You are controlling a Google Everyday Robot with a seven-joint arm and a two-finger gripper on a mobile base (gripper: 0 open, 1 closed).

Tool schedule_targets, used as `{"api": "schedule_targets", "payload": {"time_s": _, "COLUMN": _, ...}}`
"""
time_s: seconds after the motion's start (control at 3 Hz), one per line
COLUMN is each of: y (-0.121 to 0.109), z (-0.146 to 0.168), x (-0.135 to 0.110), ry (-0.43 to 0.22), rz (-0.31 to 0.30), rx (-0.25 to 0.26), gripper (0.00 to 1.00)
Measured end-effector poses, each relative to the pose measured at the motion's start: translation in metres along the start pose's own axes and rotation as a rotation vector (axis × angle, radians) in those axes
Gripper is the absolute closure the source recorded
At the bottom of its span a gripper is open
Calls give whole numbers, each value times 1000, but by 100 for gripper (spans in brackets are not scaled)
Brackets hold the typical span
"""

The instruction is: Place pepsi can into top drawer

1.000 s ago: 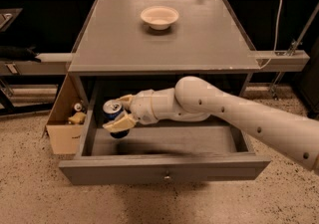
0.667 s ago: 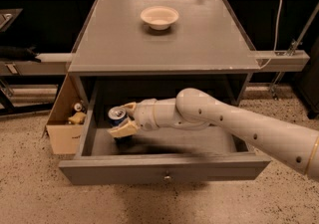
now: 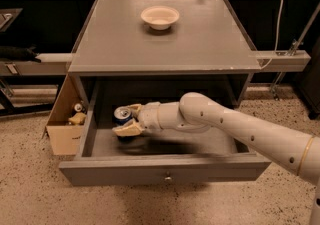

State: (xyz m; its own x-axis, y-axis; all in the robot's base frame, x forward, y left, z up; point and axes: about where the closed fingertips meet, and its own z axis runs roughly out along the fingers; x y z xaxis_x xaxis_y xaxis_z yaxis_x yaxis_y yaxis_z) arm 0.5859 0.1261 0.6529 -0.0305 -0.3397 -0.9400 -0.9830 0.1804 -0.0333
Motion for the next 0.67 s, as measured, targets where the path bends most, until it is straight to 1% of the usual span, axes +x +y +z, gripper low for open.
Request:
{"api": "schedule_targets", "payload": {"time_s": 0.33, "y": -5, "z": 1, "x": 1, "ry": -9, "rz": -4, "rx": -6, "gripper": 2}}
{"api": "schedule_targets", "payload": {"time_s": 0.67, "y": -11, "z": -12, "x": -18, "ry": -48, "rz": -25, "rx": -5, "gripper": 0}}
